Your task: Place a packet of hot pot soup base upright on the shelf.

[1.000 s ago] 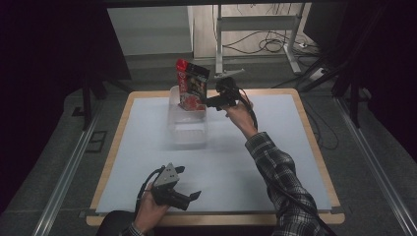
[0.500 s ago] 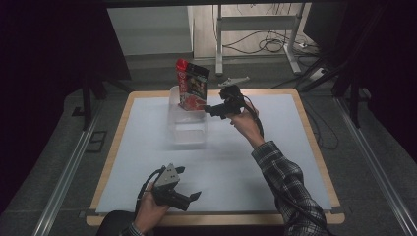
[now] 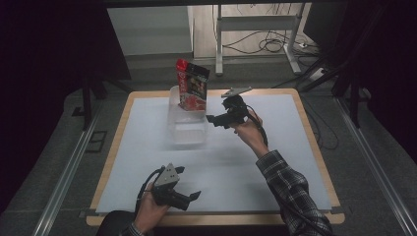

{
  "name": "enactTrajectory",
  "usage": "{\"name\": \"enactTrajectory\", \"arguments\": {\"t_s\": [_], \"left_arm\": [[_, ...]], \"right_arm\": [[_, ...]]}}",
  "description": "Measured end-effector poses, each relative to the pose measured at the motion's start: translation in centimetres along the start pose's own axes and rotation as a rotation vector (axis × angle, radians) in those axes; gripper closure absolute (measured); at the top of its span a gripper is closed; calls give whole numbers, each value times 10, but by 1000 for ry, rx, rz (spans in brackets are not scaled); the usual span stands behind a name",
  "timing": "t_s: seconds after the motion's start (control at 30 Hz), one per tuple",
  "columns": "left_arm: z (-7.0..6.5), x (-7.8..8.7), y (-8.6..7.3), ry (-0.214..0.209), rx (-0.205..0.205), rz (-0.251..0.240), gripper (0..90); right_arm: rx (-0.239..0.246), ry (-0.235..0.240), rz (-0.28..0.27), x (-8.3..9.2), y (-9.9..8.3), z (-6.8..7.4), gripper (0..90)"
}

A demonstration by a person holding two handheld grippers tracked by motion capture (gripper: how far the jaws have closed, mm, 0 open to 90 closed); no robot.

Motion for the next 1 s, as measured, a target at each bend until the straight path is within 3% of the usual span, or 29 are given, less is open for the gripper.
{"name": "enactTrajectory", "arguments": {"t_s": [1.0], "left_arm": [[0, -2, -1, -10, -8, 16, 0]], "right_arm": [[21, -23, -1, 53, -26, 7, 70]]}}
Point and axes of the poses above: each handheld gripper's, and its own axes: x roughly backward along the jaws, y roughly out of its top, z roughly to its left, the point moved 1 cm from there along -x, roughly forward along the jaws, and after that the axes turned 7 degrees about -z, right-handed, at the moved point
